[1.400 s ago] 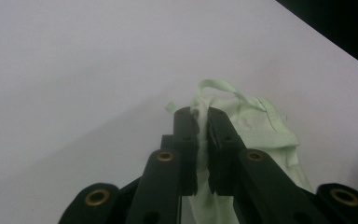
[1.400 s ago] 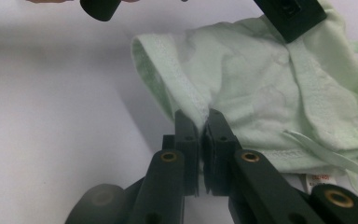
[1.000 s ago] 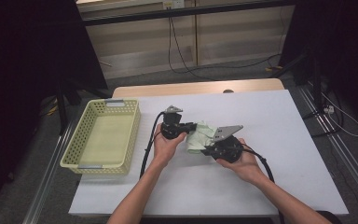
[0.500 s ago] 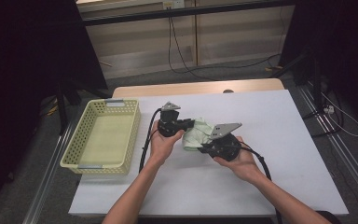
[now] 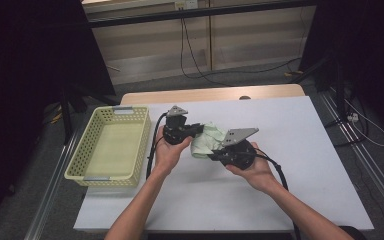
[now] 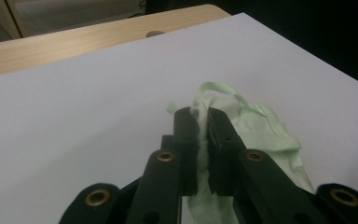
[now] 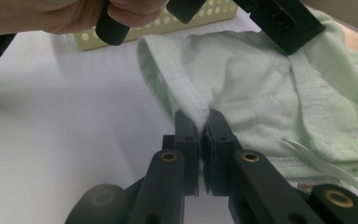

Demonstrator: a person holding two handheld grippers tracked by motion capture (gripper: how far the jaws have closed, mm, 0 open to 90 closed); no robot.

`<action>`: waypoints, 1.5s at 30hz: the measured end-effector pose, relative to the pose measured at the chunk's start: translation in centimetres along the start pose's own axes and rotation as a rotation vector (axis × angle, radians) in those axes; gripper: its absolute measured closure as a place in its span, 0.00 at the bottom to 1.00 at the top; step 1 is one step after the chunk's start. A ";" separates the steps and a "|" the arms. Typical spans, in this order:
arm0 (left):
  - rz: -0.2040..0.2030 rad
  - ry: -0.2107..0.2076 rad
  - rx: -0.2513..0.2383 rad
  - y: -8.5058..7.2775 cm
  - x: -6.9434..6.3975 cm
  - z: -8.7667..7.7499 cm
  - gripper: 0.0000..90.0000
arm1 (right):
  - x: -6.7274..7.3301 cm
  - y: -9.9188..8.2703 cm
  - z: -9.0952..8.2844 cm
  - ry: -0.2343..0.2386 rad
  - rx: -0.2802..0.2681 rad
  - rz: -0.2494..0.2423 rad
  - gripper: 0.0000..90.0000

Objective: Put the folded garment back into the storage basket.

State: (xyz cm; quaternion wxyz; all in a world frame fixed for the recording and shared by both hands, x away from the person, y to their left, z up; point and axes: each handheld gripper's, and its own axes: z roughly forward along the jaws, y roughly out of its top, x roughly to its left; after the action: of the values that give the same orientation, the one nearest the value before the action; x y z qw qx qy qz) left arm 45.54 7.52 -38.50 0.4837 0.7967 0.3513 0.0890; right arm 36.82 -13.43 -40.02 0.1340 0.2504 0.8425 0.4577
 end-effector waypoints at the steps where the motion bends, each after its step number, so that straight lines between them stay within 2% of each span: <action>1: 0.000 0.000 -0.001 0.1 0.1 -0.1 0.93 | 0.0 0.1 0.0 0.000 -0.001 -0.004 0.96; 14: 0.014 0.011 -0.022 0.8 0.3 -1.2 0.93 | 0.3 1.5 0.0 0.006 -0.031 -0.018 0.96; 24: 0.015 0.021 -0.041 1.3 0.6 -2.1 0.93 | 0.5 2.8 0.0 0.006 -0.047 -0.032 0.96; 27: 0.001 0.027 -0.054 1.4 0.8 -2.5 0.93 | 0.6 3.2 0.2 0.004 -0.055 -0.029 0.96; 31: 0.009 0.030 -0.061 1.5 0.7 -3.0 0.93 | 0.7 3.6 0.4 0.016 -0.060 -0.039 0.96; 45: 0.015 0.059 -0.075 2.1 1.7 -4.9 0.93 | 1.0 5.2 1.0 0.028 -0.075 -0.058 0.96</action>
State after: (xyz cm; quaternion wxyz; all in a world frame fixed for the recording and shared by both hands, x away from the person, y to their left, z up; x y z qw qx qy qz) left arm 45.46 11.50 -34.51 0.5020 0.7775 0.3560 0.1291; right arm 37.95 -9.79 -36.21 0.1448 0.2140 0.8334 0.4885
